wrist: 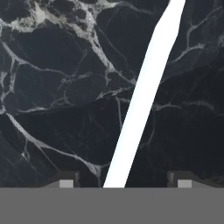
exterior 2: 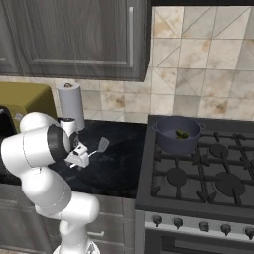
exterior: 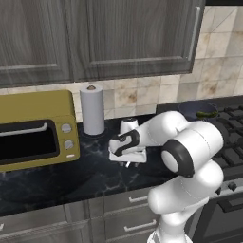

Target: Put the avocado and squash in the pot. Retrieve the spatula and lightly stir the vegetables in the pot.

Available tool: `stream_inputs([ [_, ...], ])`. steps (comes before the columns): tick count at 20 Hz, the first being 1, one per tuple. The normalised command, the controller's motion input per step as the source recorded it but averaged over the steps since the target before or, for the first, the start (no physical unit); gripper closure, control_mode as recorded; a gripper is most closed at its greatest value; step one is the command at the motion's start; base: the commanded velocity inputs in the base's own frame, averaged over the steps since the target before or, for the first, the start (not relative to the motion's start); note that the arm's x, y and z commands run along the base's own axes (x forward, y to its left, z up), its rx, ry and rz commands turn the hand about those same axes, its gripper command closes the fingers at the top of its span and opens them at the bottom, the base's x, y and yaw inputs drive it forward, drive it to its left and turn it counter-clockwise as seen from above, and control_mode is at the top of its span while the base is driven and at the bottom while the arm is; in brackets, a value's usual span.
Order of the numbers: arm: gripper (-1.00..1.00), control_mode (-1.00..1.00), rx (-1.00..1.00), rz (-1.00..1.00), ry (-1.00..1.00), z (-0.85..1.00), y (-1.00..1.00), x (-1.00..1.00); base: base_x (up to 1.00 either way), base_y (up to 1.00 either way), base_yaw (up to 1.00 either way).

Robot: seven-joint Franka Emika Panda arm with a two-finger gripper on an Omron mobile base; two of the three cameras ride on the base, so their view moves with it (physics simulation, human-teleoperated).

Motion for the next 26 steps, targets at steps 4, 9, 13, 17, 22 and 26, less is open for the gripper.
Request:
stream_inputs([
  [4, -1.0, -1.0, 0.0, 0.0, 0.0, -0.09, 0.06, 0.11, 0.0, 0.0, 0.0],
  [9, -1.0, -1.0, 0.0, 0.0, 0.0, -0.14, 0.01, 0.0, 0.0, 0.0, 0.0],
  [13, -1.0, -1.0, 0.0, 0.0, 0.0, -0.11, 0.03, 0.0, 0.0, 0.0, 0.0],
  [17, -1.0, -1.0, 0.0, 0.0, 0.0, -0.09, 0.03, 0.0, 0.0, 0.0, 0.0],
  [22, 1.0, -1.0, 0.0, 0.0, 0.0, -0.09, 0.07, 0.0, 0.0, 0.0, 0.0],
  [26, 1.0, -1.0, 0.0, 0.0, 0.0, -0.05, 0.02, 0.0, 0.0, 0.0, 0.0],
])
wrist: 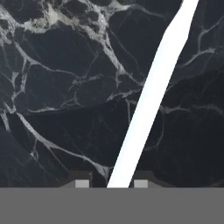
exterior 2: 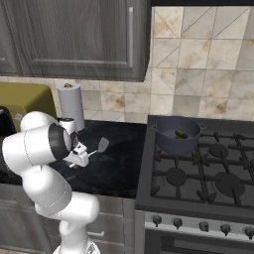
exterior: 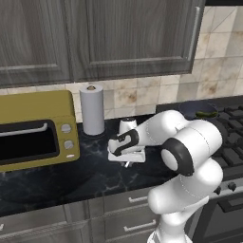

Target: Put the avocado and squash in the pot. Retrieve the spatula and lightly stir the vegetables in the pot.

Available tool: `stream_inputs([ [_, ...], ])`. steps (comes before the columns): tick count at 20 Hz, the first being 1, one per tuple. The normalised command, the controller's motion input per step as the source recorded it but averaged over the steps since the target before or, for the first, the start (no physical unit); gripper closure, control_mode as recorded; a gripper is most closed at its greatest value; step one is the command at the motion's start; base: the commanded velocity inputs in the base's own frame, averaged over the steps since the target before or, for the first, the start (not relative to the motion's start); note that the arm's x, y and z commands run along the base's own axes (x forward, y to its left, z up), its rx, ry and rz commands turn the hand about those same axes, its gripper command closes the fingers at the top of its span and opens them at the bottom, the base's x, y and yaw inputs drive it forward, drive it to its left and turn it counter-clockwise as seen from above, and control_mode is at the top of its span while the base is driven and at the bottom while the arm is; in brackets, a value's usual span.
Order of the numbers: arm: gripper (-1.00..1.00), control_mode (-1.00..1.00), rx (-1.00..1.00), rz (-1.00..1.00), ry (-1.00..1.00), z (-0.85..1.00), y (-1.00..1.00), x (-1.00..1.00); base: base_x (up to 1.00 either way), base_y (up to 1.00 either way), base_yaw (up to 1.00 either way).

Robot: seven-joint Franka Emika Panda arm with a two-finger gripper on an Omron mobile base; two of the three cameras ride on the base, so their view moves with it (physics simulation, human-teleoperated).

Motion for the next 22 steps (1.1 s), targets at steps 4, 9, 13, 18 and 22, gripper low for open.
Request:
stream_inputs([
  [4, 1.0, -1.0, 0.0, 0.0, 0.0, -0.11, 0.0, 0.0, 0.0, 0.0, 0.0],
  [9, 1.0, -1.0, 0.0, 0.0, 0.0, -0.05, -0.04, -0.14, 0.0, 0.0, 0.0],
  [13, 1.0, -1.0, 0.02, 0.0, -0.09, 0.21, -0.49, -0.79, 0.0, 0.0, 0.0],
  [18, 1.0, -1.0, 0.09, 0.01, -0.06, 0.72, -0.6, -0.96, 0.0, 0.0, 0.0],
  [22, 1.0, -1.0, 0.16, 0.07, 0.0, 1.0, -0.53, -0.7, 0.0, 0.0, 0.0],
])
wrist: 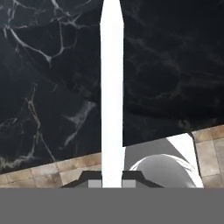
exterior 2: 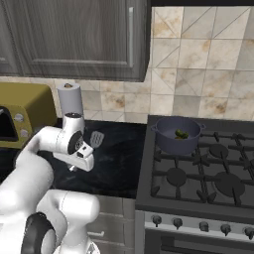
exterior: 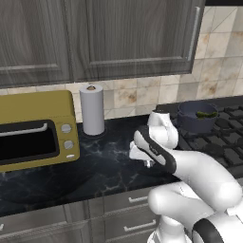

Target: Put the avocado and squash in the pot. Retrieve the spatula and lightly stir the vegetables in the pot.

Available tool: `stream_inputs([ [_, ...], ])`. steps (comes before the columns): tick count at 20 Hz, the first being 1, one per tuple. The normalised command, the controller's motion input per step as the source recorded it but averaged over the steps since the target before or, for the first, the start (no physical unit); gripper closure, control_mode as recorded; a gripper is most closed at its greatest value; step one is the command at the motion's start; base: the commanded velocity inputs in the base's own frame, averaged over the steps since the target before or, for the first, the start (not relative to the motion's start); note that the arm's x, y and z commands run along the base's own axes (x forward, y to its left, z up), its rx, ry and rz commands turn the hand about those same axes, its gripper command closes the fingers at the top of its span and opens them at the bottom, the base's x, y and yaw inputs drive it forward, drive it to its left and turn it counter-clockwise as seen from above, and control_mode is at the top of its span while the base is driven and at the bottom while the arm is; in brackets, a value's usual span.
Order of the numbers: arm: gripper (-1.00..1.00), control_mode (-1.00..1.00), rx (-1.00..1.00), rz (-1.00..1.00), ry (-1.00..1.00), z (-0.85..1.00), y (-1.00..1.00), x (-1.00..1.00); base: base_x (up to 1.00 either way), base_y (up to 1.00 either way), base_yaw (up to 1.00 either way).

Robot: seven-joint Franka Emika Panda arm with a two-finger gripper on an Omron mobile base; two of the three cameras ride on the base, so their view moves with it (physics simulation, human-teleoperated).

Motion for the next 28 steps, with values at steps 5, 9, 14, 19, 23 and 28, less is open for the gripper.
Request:
stream_inputs([
  [5, 1.0, -1.0, 0.05, 0.08, 0.02, 0.89, -0.4, -0.76, 0.0, 0.0, 0.0],
  [9, 1.0, -1.0, 0.0, 0.09, 0.0, 0.83, -0.47, -0.75, 0.0, 0.0, 0.0],
  [14, 1.0, -1.0, 0.0, 0.11, 0.0, 1.0, -0.12, -0.55, 0.0, 0.0, 0.0],
  [19, 1.0, -1.0, 0.0, 0.05, 0.0, 0.29, 0.0, -0.16, 0.0, 0.0, 0.0],
  [23, 1.0, -1.0, 0.0, 0.0, 0.0, 0.0, 0.0, 0.0, 0.0, 0.0, 0.0],
  [28, 1.0, -1.0, 0.0, 0.0, 0.0, 0.0, 0.0, -0.03, 0.0, 0.0, 0.0],
])
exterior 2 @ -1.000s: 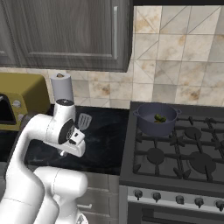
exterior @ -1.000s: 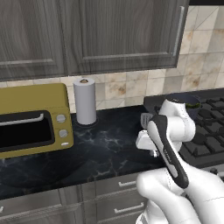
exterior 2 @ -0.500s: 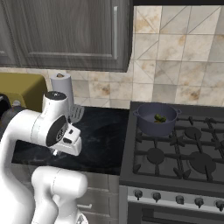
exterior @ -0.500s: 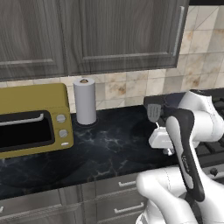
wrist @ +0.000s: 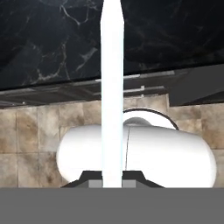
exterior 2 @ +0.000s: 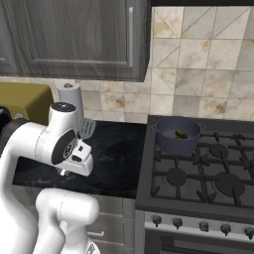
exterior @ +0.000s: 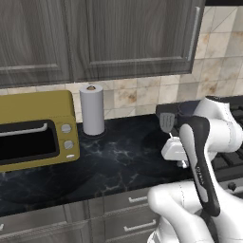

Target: Put the avocado and squash in the pot. Retrieve the spatula and lightly stir the vegetables in the pot.

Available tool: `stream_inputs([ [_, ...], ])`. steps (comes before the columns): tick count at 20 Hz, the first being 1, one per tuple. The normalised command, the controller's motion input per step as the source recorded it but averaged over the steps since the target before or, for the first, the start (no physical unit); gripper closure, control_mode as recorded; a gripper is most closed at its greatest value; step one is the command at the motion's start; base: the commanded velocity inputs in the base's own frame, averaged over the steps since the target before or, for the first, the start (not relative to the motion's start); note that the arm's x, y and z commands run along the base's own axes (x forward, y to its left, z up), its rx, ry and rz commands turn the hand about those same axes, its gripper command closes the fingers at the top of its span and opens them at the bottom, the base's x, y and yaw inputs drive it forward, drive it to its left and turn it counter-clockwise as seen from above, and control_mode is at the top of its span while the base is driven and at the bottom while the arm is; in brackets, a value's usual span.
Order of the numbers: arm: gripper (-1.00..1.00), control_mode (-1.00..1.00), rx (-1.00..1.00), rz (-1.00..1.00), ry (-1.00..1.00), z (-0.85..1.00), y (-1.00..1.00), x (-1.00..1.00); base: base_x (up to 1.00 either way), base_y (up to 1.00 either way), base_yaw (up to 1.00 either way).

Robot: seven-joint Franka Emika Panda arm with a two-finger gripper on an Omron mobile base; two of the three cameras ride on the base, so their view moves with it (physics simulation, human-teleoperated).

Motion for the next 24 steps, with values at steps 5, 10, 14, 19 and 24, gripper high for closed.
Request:
stream_inputs([
  [5, 1.0, 1.0, 0.0, 0.0, 0.0, 0.0, 0.0, 0.0, -0.7, 0.0, -0.07],
  [10, 1.0, 1.0, 0.0, 0.0, 0.0, 0.0, 0.0, 0.0, -0.44, -0.17, -0.09],
  [14, 1.0, 1.0, 0.0, 0.0, 0.0, 0.0, 0.0, 0.0, -0.22, -0.98, -0.17],
  [19, 1.0, 1.0, 0.0, 0.0, 0.0, 0.0, 0.0, 0.0, 0.03, -1.0, -0.12],
  [24, 1.0, 1.0, 0.0, 0.0, 0.0, 0.0, 0.0, 0.0, 0.49, -1.0, -0.02],
])
